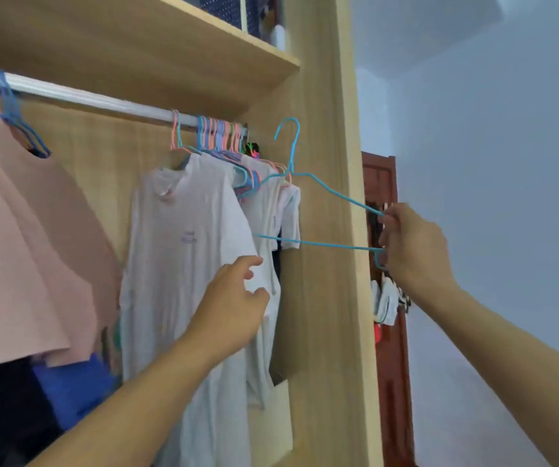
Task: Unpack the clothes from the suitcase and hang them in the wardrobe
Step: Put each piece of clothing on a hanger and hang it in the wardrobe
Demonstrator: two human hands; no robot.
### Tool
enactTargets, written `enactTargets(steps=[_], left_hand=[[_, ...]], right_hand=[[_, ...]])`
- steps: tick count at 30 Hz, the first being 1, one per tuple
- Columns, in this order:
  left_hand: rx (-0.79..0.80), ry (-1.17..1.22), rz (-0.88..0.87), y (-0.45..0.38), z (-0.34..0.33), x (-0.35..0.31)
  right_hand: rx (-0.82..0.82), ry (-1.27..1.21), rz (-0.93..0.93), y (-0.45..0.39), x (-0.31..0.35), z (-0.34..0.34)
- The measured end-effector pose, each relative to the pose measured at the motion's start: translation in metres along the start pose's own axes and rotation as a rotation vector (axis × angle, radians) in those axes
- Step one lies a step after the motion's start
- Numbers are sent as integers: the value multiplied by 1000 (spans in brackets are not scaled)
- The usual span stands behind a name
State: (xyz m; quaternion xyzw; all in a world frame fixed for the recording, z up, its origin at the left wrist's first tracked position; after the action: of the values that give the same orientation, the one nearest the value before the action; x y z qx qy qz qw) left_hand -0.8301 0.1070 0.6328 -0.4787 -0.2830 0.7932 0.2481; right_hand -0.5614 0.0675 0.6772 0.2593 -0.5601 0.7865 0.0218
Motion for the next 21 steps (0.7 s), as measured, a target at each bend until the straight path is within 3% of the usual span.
enactTargets(steps=[4, 7, 14, 17, 21], left_hand=[[48, 401, 197, 49, -75, 7], [-8, 717, 443, 101, -130, 21], [-71, 1173, 1072, 282, -274, 76], [-83, 1140, 1198, 347, -346, 78], [87, 933, 1270, 427, -440, 52]], right_hand=[[32, -110, -204, 67, -58, 67], [93, -130, -340, 135, -123, 122], [440, -121, -774, 360, -302, 227], [557, -72, -959, 451, -381, 280], [832, 9, -1183, 533, -466, 359]])
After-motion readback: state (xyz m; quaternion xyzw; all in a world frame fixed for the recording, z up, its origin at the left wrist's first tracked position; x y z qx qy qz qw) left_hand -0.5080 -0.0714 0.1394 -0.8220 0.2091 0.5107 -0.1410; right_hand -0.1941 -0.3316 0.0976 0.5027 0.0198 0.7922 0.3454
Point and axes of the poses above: each hand's wrist, its own y-axis away from the middle knuckle, its own z-axis out of the back of the hand, x = y × z, the point moved 3 cm from there along -y, towards the middle knuckle, and after that the axes turned 10 degrees about y, right-handed, at the moved point
